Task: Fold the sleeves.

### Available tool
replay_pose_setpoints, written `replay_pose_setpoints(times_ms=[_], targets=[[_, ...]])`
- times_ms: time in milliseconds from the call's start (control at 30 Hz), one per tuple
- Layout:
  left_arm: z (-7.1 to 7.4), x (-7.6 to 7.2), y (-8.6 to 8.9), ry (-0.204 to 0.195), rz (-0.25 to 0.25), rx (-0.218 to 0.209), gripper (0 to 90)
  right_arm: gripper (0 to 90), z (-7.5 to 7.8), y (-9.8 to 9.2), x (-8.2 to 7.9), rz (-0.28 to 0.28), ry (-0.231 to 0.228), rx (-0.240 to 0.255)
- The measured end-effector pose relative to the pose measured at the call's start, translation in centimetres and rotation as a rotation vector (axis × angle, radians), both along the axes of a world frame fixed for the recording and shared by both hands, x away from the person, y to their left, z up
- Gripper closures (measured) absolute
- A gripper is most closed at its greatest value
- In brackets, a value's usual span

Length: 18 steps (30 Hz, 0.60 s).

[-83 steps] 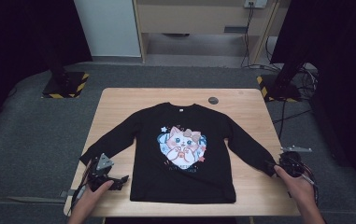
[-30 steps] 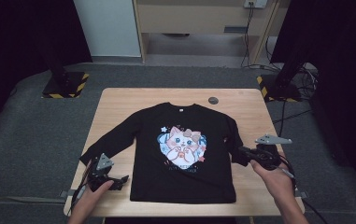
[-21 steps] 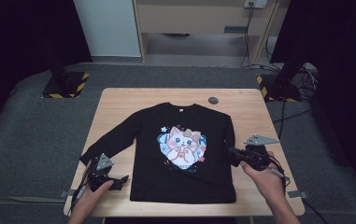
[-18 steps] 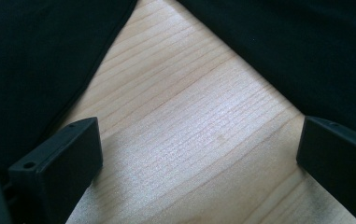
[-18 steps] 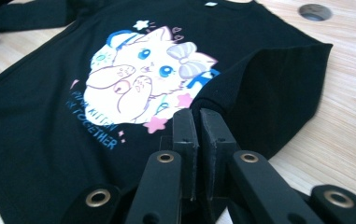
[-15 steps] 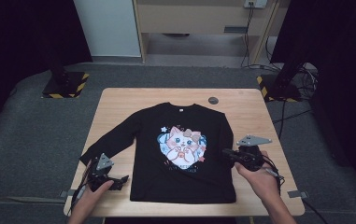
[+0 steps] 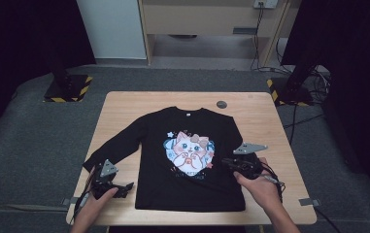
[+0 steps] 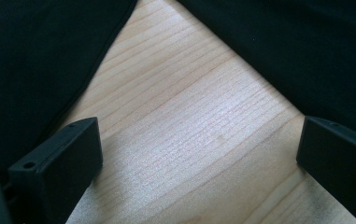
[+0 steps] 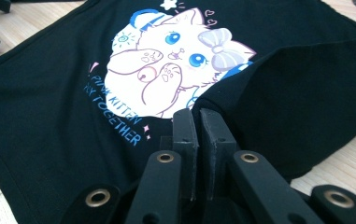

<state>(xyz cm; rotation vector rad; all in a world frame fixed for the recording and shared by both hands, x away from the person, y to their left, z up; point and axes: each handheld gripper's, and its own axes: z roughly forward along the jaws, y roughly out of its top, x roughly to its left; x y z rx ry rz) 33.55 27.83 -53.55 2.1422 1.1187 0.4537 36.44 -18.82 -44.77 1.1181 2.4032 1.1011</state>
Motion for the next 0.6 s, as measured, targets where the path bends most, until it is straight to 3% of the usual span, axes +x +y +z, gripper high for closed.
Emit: replay_pose_setpoints(times_ms=[600], targets=[[0.0,0.0,0.0,0.0,0.0,0.001,0.0,85.2,-1.5,1.5,0.8,0.01,0.03,-0.029]])
